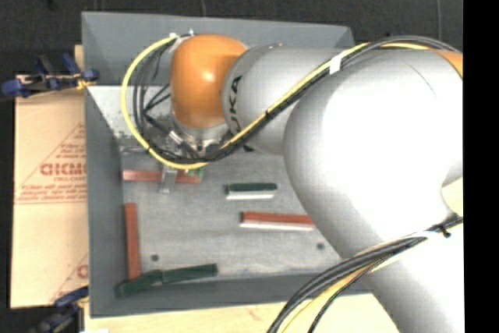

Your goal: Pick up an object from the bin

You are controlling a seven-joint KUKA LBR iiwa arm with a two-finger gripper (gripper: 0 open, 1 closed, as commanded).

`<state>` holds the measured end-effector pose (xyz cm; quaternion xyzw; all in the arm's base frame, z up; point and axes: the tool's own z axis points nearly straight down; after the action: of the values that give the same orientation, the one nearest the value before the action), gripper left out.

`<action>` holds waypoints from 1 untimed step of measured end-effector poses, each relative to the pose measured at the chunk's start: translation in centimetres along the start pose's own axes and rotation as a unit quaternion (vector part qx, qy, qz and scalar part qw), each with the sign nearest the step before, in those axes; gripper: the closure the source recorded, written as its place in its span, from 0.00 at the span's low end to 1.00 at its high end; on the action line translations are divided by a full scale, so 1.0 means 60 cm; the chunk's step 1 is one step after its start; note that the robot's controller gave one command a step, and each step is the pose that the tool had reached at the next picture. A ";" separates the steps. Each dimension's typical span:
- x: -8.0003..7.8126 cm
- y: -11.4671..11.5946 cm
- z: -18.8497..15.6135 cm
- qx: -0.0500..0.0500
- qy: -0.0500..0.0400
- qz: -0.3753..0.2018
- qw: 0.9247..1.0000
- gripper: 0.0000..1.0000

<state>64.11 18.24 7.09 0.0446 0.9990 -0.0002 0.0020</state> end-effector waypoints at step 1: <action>-0.006 0.011 -0.071 0.001 0.004 0.003 1.000 1.00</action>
Offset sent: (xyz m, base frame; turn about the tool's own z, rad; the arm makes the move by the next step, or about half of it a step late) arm -0.0151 -0.0158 0.0943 -0.0156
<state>64.50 18.84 11.36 0.0473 0.9989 -0.0008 -0.0021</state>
